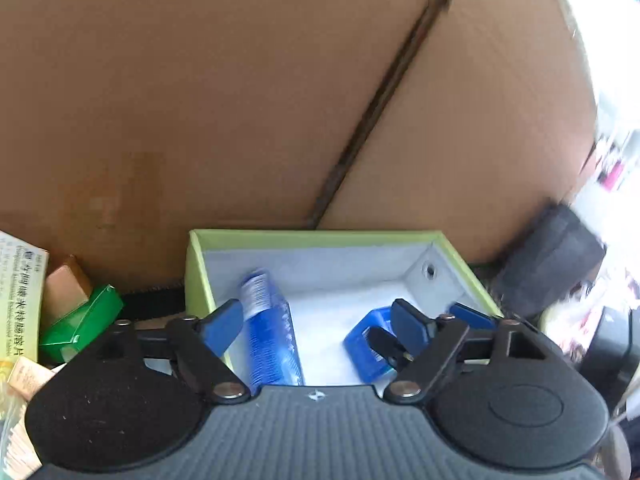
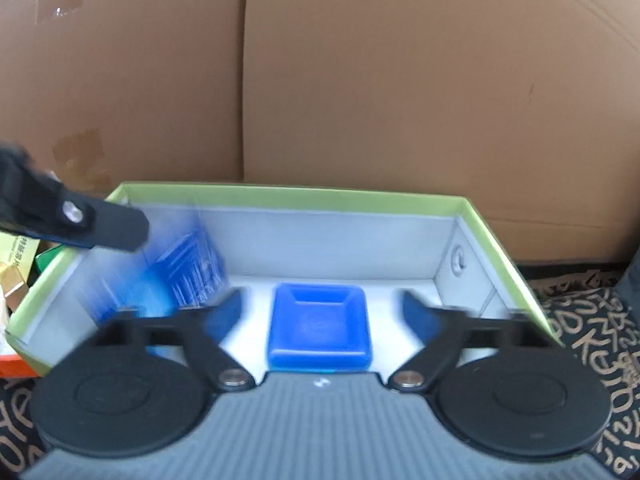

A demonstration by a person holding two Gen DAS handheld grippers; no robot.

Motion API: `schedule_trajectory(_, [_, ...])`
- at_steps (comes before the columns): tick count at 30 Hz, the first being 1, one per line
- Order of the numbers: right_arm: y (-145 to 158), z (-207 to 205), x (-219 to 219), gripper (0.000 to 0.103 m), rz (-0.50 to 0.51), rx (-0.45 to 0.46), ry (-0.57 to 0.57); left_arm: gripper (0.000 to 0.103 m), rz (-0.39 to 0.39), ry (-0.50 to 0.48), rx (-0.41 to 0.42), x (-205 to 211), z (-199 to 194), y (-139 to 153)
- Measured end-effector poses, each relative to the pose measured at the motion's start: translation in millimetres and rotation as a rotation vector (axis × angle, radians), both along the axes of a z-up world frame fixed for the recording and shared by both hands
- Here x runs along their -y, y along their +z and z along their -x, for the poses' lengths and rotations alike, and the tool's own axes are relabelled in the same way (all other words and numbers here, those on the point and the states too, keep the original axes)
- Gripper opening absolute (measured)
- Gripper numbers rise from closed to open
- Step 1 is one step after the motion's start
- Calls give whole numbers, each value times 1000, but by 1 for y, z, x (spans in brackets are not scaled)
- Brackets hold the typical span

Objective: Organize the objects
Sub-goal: 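Withdraw both tools from the lime-green box back to the pile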

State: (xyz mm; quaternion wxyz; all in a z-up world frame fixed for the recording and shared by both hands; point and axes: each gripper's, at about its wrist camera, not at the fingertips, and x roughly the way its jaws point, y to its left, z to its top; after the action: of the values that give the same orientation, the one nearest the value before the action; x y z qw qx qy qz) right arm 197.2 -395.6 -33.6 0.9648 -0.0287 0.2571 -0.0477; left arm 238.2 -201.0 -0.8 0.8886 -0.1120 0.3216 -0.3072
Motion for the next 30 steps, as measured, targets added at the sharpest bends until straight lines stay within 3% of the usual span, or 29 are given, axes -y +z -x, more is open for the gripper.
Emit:
schedule_trajectory(4, [15,23,-1,103,14,67,-9,88,-43,18,74,-8,22,9])
schedule_trajectory(8, [29,57,-10,103,10,124,-2,88,-33,21,149,-15,52,24])
schedule_trajectory(15, [30,124,-48,103,-16,166,87,94,-40,119,219,-79,127,28])
schedule_trajectory(19, [13,152,-88,103,-48,123,161,95,-55,197,178,-124,156,10])
schedule_trajectory(25, [-19,164,-150,103,-135,7,290,95,-28,363,22,-203,184,-27])
schedule_trajectory(30, [-21,169,-198,102,-137,-55,391,95,-51,440,9,-240,198,-39])
